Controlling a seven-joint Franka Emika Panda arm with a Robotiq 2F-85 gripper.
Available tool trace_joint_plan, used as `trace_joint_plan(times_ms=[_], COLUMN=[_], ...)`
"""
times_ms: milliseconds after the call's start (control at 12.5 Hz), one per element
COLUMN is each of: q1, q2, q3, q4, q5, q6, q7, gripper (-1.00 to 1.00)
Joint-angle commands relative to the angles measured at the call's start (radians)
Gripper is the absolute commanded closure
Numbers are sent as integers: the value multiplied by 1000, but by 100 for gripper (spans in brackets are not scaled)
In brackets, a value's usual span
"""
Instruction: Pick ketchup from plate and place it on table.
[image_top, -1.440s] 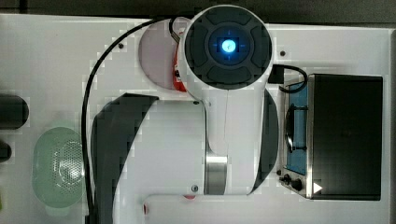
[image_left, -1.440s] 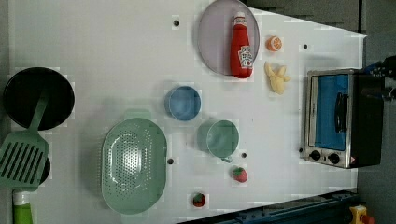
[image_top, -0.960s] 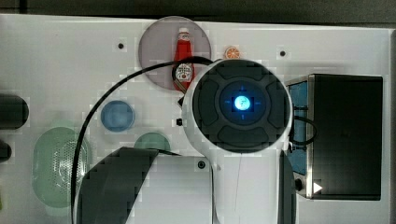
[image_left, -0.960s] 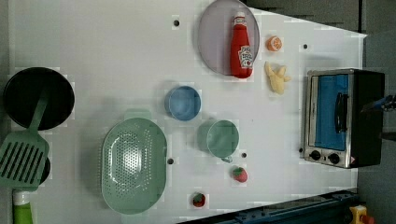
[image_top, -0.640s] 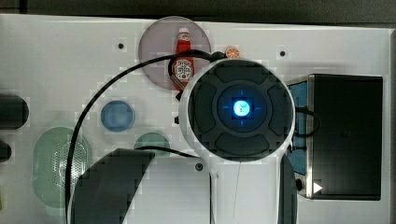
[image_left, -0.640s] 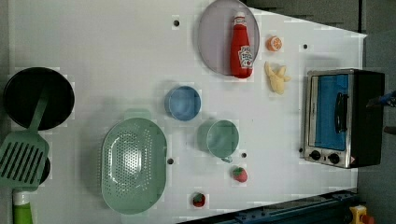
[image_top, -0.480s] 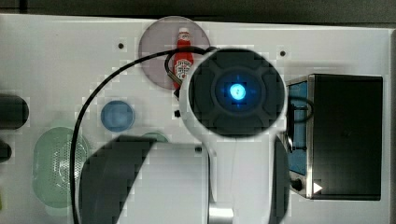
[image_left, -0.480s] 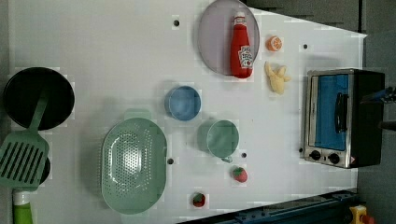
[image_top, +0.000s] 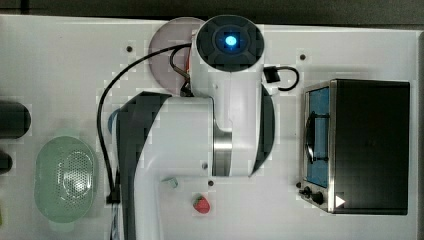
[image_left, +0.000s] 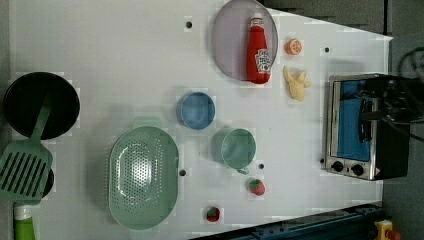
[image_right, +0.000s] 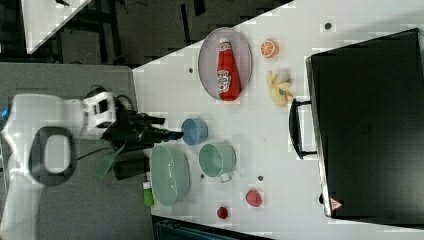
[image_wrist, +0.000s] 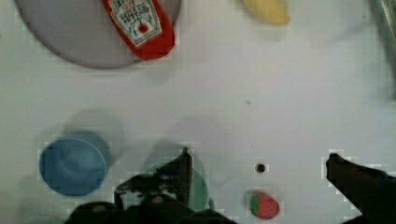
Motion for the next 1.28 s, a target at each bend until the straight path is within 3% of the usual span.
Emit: trace_joint_plan(times_ms=[80,720,1280], q1=[11,33,39], q2=[59,295,459], q3=[15,28,26], q4=[22,57,57], q5=[5,-20,-110], q6=[86,339,614], q7=[-72,-267,-318], gripper=[-100,-100,-100])
